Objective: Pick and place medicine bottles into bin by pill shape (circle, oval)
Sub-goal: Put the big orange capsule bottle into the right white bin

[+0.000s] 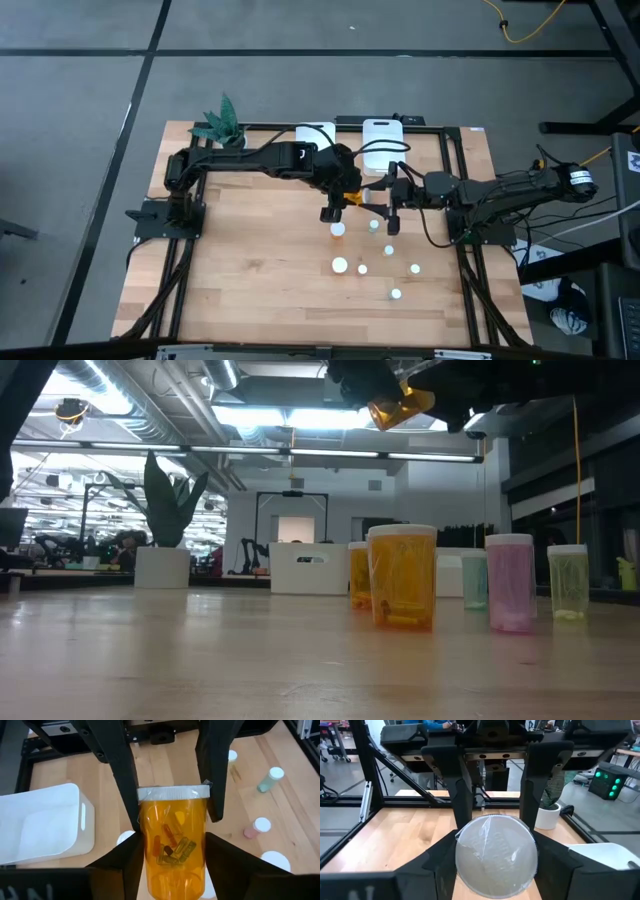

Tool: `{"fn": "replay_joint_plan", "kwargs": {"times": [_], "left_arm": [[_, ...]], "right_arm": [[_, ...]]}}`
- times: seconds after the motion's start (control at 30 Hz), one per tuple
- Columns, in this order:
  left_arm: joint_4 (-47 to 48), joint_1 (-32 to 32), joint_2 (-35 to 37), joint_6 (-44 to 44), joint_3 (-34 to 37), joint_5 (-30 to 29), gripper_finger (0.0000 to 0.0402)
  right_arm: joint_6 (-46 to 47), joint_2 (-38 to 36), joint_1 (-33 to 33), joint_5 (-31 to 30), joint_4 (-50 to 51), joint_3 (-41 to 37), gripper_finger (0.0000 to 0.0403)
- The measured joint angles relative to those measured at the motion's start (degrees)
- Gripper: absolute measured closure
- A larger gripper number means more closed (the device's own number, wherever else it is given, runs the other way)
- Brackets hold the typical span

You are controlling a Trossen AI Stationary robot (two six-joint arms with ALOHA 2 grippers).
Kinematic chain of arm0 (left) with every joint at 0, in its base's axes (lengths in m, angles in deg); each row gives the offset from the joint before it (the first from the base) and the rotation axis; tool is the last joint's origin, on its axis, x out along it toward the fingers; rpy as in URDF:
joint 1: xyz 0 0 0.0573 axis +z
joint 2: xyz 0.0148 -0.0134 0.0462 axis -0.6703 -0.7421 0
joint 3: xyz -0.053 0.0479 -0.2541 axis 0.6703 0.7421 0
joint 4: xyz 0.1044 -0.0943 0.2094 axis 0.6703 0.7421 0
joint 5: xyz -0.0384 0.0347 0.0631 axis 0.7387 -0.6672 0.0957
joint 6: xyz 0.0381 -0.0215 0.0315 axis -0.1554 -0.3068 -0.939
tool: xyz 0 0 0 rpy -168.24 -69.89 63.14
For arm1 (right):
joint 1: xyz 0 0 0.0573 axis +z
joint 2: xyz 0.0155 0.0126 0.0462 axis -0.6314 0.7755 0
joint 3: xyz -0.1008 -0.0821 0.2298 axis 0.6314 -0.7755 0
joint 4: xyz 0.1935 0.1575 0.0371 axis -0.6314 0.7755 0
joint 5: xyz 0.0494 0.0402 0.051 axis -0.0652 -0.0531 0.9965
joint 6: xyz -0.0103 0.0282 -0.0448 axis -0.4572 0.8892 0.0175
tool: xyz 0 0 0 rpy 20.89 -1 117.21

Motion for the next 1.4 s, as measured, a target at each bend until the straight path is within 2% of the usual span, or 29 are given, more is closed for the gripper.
{"fn": "replay_joint_plan", "kwargs": {"times": [0.4,0.53,0.63,0.7,0.9,1.0,1.07,1.17,1.23,1.4], "left_arm": [[9.42,1.43,7.70,1.51,0.00,-11.78,0.0198],[15.88,2.63,11.08,3.75,-0.02,-16.96,0.0199],[20.58,3.97,13.10,6.50,-0.02,-19.45,0.0199],[23.31,4.77,14.01,7.78,-0.02,-19.35,0.0199],[27.29,7.15,14.37,9.29,-0.02,-19.25,0.0199],[27.95,7.94,14.05,9.27,0.08,-19.16,0.0199],[27.39,8.34,14.05,9.04,1.45,-19.07,0.0199],[27.75,9.28,13.99,8.98,4.03,-19.09,0.0199],[27.15,9.94,14.02,8.85,6.44,-19.11,0.0199],[24.38,11.71,13.99,8.83,14.77,-19.09,0.0199]], "right_arm": [[5.11,-1.40,-0.06,-0.60,3.05,0.00,0.0197],[6.40,-2.82,-1.56,-7.41,5.07,0.62,0.0197],[8.83,-3.20,-4.75,-12.37,12.58,4.57,0.0197],[9.55,-2.51,-7.45,-13.07,19.64,9.45,0.0197],[9.51,4.75,-18.80,-18.66,50.73,30.13,0.0197],[9.60,9.86,-26.21,-16.93,63.42,38.96,0.0197],[9.43,13.07,-31.06,-12.37,67.74,42.66,0.0196],[7.75,17.30,-37.95,-3.81,68.65,44.86,0.0195],[7.46,20.28,-41.84,-0.33,67.98,44.89,0.0195],[6.48,28.47,-47.24,0.42,68.04,43.95,0.0194]]}}
